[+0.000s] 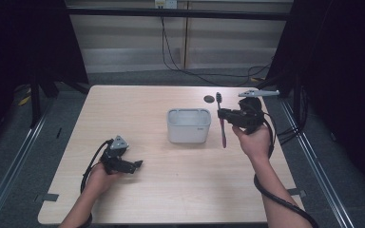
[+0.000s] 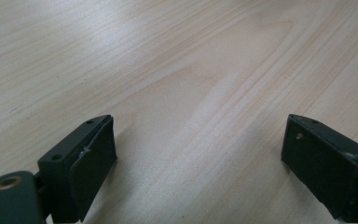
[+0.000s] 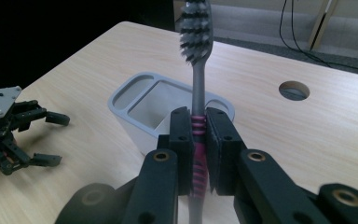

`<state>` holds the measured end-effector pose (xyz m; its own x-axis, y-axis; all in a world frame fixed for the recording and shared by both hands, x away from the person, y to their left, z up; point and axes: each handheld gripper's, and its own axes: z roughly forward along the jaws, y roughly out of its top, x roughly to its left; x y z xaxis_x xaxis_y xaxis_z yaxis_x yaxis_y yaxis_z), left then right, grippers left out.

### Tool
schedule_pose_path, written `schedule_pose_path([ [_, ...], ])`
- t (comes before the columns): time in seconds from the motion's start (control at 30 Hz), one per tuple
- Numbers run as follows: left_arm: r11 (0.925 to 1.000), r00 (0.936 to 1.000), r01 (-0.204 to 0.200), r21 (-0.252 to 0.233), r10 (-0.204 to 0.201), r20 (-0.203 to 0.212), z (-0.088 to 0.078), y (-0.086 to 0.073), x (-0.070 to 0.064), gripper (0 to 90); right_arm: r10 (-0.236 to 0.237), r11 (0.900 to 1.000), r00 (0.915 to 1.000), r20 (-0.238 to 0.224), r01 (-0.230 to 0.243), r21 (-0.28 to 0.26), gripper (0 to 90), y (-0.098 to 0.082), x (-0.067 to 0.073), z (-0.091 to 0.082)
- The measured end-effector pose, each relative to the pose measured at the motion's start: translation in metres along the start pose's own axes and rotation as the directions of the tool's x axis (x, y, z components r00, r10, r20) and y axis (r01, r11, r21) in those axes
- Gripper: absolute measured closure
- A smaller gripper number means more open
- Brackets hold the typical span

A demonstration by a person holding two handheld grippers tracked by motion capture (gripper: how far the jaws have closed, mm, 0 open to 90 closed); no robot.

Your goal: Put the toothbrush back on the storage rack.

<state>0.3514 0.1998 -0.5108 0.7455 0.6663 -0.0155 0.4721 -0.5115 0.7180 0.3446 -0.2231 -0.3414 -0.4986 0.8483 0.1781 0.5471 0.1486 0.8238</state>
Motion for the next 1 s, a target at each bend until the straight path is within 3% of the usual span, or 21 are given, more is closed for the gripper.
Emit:
schedule_pose_path([
  [1.0,1.0000,1.0000,0.005,-0.004,-0.005,0.000,0.000,0.000,0.000,9.6,0.029,0.994,0.9996,0.002,-0.029,-0.109,81.7,0.019,-0.002,-0.007],
])
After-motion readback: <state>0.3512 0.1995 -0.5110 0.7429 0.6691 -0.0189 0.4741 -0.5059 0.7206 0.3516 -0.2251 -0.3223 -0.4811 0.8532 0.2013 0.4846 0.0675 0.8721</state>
